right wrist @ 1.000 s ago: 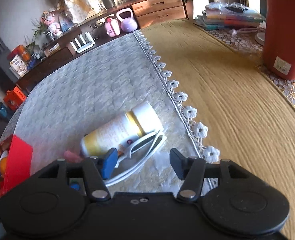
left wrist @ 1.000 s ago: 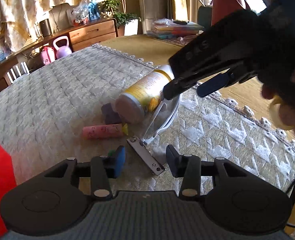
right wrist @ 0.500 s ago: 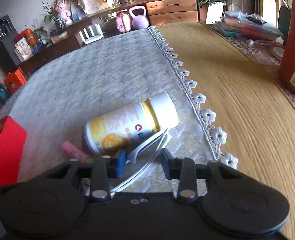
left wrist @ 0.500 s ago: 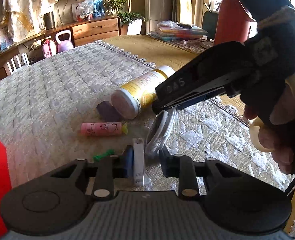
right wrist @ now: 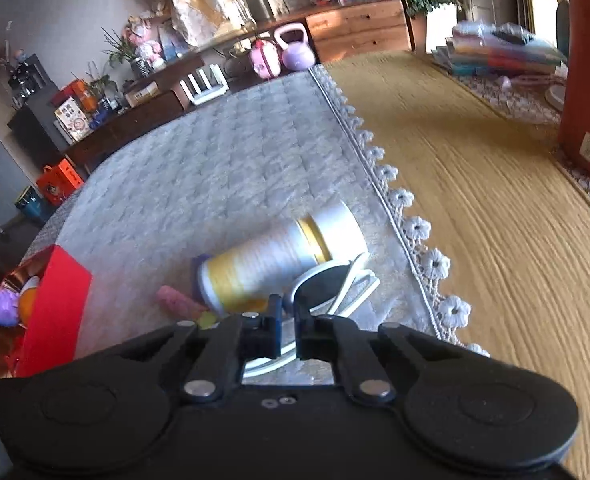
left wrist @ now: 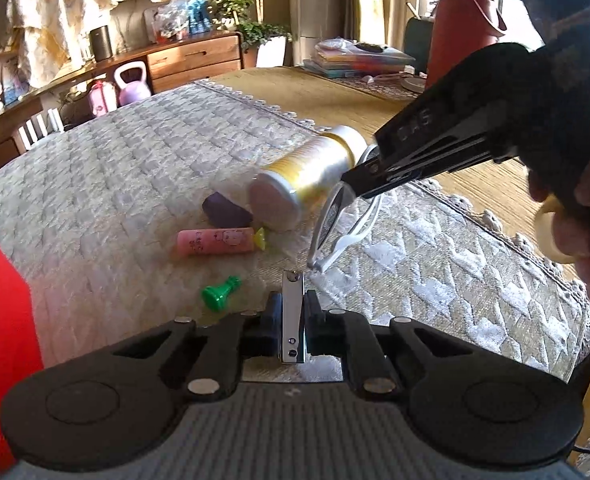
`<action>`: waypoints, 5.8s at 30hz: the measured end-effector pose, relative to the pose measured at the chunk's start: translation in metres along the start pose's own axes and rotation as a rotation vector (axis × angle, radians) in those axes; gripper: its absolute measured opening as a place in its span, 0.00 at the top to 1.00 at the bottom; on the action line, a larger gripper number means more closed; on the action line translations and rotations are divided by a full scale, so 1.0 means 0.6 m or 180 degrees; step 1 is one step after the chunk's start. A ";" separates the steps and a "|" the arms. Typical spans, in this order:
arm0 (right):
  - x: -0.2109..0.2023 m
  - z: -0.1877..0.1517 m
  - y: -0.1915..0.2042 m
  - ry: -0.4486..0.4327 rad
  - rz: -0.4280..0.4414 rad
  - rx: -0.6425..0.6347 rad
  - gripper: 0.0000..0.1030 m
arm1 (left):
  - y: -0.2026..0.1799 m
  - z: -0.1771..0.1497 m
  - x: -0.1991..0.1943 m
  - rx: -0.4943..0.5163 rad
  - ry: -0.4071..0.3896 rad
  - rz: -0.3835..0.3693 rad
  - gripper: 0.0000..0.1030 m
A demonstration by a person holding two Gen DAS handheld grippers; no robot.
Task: Organize rigid objects
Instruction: 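Close the left tool on the nail clipper while the right tool grasps the sunglasses, then carry the clipper over the red tin while the right tool lowers the sunglasses inside, then open the left tool to drop the clipper into the tin, then lift both tools, then reach the left tool to the green pushpin while the right tool reaches the white-yellow bottle, then close the left tool on the green pushpin while the right tool grasps the bottle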
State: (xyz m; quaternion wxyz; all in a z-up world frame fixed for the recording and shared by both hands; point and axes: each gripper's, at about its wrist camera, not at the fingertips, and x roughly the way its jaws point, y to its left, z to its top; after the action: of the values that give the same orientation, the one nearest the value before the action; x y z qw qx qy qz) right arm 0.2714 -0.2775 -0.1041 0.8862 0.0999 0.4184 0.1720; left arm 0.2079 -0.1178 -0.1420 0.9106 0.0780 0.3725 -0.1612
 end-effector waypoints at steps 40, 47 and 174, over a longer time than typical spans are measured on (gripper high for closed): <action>-0.054 -0.017 0.418 0.0025 0.0917 -0.1440 0.95 | 0.333 -0.084 -0.318 -0.1279 -0.0246 0.0794 0.90; 0.000 -0.043 0.469 0.0137 0.0778 -0.1615 0.95 | 0.393 -0.110 -0.309 -0.1424 -0.0119 0.0813 0.90; 0.089 0.049 0.033 0.0249 -0.0486 0.0563 0.37 | 0.070 0.018 0.026 -0.0284 0.0017 0.0081 0.54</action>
State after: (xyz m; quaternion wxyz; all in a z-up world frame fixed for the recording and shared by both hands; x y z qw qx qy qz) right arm 0.3216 -0.2396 -0.1169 0.8674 0.1388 0.4727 0.0701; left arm 0.2401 -0.0851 -0.1446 0.9142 0.0425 0.3807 -0.1326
